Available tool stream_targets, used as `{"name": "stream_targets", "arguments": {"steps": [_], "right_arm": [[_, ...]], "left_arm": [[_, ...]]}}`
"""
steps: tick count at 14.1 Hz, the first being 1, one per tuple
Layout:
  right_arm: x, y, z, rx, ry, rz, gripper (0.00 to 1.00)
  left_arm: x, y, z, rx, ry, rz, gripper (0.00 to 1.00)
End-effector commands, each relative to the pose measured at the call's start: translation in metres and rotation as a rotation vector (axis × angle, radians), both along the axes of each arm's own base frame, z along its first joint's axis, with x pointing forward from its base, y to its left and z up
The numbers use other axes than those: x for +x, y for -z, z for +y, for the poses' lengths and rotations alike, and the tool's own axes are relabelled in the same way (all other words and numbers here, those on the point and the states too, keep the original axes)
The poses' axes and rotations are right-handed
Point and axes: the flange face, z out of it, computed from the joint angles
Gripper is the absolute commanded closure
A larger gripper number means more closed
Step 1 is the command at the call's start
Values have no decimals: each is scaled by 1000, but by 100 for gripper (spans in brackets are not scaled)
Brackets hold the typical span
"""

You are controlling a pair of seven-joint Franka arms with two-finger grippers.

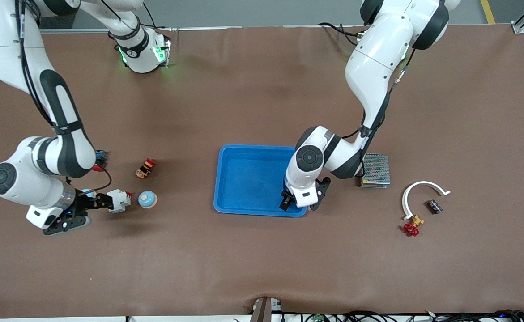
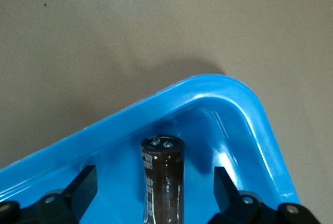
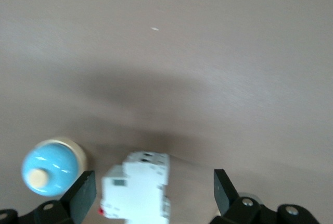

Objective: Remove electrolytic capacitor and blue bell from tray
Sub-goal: 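Grasp the second capacitor with the left gripper while the right sets the bell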

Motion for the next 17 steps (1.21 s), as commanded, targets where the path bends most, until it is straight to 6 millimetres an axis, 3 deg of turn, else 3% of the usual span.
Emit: {"name": "stream_targets", "arguments": {"steps": [1, 4, 7, 11, 13, 15, 17], "right_arm": [[1, -12, 12, 14, 24, -11, 0], [5, -18, 30, 9, 47, -20, 0], [7, -30, 44, 9, 38, -33, 0], [-1, -64, 63, 19, 90, -5, 0], [-11, -89, 93, 22, 159, 26, 0], [-20, -107, 96, 15, 200, 66, 0], [-27, -125, 94, 9, 226, 82, 0]], "left_arm": [[3, -2, 0, 7, -23, -13, 44], [6, -6, 1, 3, -25, -17, 81], [8, -13, 1, -1, -24, -28, 97], [13, -32, 2, -11, -26, -45, 100], [16, -45, 6, -5, -28, -40, 100], [18, -61, 8, -2, -29, -40, 100], [28, -82, 22, -2, -44, -51, 100]]}}
